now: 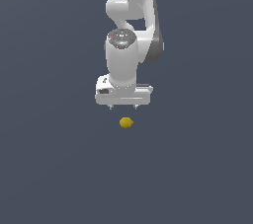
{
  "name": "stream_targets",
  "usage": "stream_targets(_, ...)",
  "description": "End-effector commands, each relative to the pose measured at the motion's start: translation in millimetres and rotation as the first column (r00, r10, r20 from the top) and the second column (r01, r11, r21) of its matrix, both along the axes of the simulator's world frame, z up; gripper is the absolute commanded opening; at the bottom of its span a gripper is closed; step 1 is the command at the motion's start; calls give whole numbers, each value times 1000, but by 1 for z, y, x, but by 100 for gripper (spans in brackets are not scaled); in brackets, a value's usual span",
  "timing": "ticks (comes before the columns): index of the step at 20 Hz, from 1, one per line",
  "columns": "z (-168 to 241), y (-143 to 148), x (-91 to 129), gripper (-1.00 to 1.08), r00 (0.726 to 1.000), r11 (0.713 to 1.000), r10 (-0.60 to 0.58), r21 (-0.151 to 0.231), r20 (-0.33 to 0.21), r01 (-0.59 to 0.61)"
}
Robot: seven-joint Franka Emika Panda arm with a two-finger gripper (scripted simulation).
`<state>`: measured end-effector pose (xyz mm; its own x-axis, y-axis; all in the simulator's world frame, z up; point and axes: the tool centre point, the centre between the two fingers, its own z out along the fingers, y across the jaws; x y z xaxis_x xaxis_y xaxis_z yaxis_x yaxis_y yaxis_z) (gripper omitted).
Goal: Pick up the object and move it to a goal position.
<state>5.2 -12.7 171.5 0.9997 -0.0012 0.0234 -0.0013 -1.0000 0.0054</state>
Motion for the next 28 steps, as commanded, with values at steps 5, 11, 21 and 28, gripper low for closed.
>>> stream_targets(5, 2, 2, -1, 100, 1000, 1000, 0, -4, -5, 0)
stream_targets(11, 5, 7, -2, 100, 1000, 1000, -2, -13, -14, 2)
stream_targets(21, -4, 6, -1, 100, 998, 998, 61, -15, -17, -61)
stream_targets(28, -21, 5, -1, 100, 981, 982, 190, -18, -24, -191)
